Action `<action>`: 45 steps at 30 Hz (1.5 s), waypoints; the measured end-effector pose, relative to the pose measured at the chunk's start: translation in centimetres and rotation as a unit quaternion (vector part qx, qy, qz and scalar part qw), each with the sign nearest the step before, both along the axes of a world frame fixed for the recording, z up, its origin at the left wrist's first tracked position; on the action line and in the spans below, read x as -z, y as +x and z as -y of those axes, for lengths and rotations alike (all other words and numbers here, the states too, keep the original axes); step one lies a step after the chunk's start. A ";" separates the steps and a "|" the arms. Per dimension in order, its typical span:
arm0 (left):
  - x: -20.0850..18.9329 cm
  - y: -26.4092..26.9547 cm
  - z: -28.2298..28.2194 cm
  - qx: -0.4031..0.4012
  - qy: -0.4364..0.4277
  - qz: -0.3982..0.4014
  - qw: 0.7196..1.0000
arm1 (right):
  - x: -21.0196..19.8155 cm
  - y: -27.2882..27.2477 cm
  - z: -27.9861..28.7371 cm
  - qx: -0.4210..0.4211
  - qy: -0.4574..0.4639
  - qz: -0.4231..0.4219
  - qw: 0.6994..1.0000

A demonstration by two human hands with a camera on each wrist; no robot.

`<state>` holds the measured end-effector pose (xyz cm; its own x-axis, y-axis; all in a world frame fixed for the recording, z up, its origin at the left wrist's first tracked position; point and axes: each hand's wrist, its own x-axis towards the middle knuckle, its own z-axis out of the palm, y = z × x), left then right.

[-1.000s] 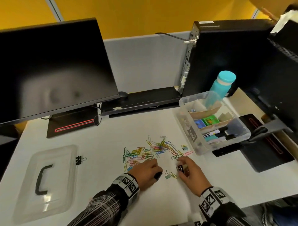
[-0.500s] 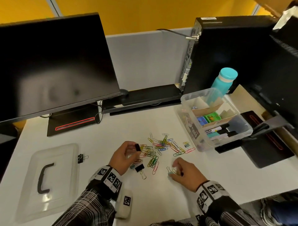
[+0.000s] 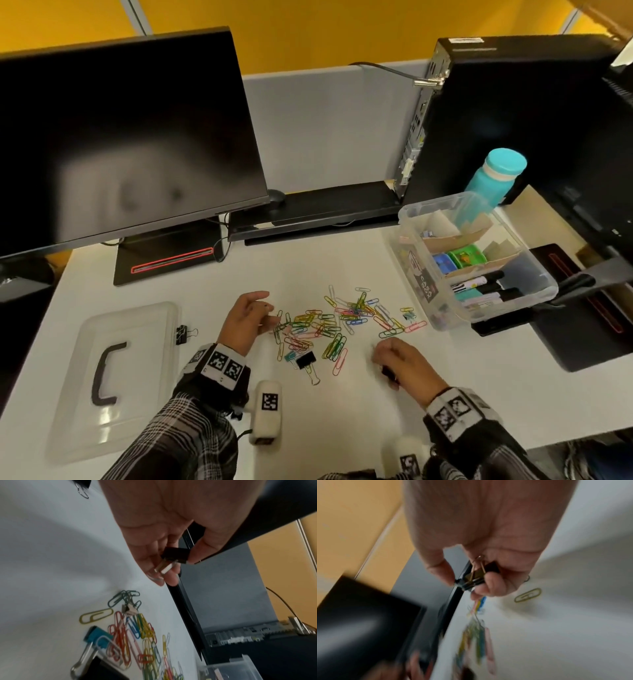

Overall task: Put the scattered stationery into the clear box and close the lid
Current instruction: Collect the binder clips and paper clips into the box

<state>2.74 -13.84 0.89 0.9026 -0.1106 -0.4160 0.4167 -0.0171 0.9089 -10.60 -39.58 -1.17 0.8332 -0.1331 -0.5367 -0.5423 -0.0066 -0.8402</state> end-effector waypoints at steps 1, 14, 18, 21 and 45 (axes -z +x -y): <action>0.0 0.2 -0.4 -0.008 0.004 -0.005 1.000 | -0.4 0.1 0.3 0.065 0.139 -0.018 0.988; 1.0 -0.6 -0.2 0.362 0.484 0.224 0.764 | -0.2 2.0 3.0 0.047 -0.197 0.013 0.979; 1.6 0.2 0.2 0.402 0.513 0.231 0.723 | 0.3 3.7 3.5 -0.010 -0.388 -0.033 0.921; 1.9 0.5 0.3 0.418 0.519 0.262 0.699 | 0.7 4.9 3.7 -0.051 -0.436 -0.083 0.895; 0.5 -1.0 -2.4 0.102 0.132 0.023 0.986 | -2.3 4.2 4.1 -0.012 -0.036 -0.006 0.999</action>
<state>1.76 -11.44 0.40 0.8912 -0.1856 -0.4139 0.3386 -0.3350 0.8793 -6.38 -43.64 1.13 0.8299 -0.1506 -0.5371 -0.5517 -0.0798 -0.8302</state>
